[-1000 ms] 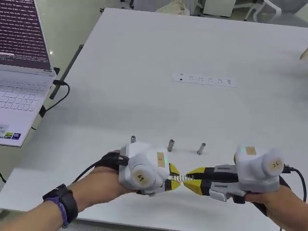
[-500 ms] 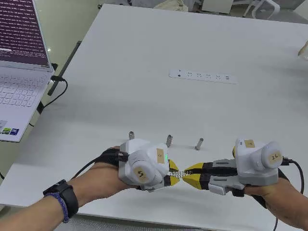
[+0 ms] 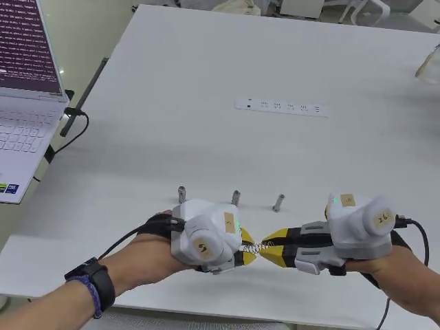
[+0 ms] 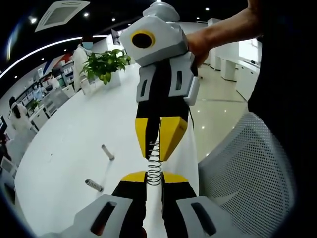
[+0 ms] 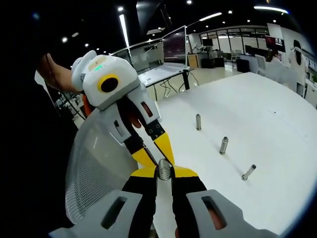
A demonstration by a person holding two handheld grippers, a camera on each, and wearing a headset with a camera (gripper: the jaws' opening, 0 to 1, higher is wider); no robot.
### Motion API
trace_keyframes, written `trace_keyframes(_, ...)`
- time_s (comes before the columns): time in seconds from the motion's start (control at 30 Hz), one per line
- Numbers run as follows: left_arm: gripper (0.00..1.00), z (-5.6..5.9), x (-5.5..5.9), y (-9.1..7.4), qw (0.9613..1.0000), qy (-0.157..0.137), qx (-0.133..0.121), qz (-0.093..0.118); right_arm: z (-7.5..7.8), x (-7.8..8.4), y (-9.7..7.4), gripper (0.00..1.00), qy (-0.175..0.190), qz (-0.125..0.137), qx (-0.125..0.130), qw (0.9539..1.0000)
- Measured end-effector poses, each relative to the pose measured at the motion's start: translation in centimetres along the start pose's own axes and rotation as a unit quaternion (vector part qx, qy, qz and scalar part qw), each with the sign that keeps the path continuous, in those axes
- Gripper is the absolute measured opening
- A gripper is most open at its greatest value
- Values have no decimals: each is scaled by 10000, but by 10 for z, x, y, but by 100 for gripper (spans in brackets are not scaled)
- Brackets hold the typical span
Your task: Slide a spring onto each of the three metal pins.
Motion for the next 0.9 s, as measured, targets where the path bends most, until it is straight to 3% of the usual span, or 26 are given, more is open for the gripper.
trace_keyframes(0.23,2,-2,-3,3,10000,-49,-9,43,1,-2,-5,8,-93,-78,88,9999)
trace_keyframes(0.3,2,-2,-5,4,9997,-194,51,105,1,-6,-6,8,-115,-100,117,9998)
trace_keyframes(0.67,2,-4,-10,3,9992,-290,77,246,2,-10,-11,8,-542,-415,190,9975)
trace_keyframes(0.9,2,-2,-15,2,9987,-340,148,356,0,-12,-14,9,-1131,-886,129,9895)
Point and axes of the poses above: the centre of the closed fingertips' face, and the gripper's own axes: y roughly forward along the fingers, z roughly to its right, x roughly out of its underside, the point moved 3 cm from there along -y, roughly backward along the fingers, and after that the axes turned 12 degrees about -z, right-handed, at the moved point
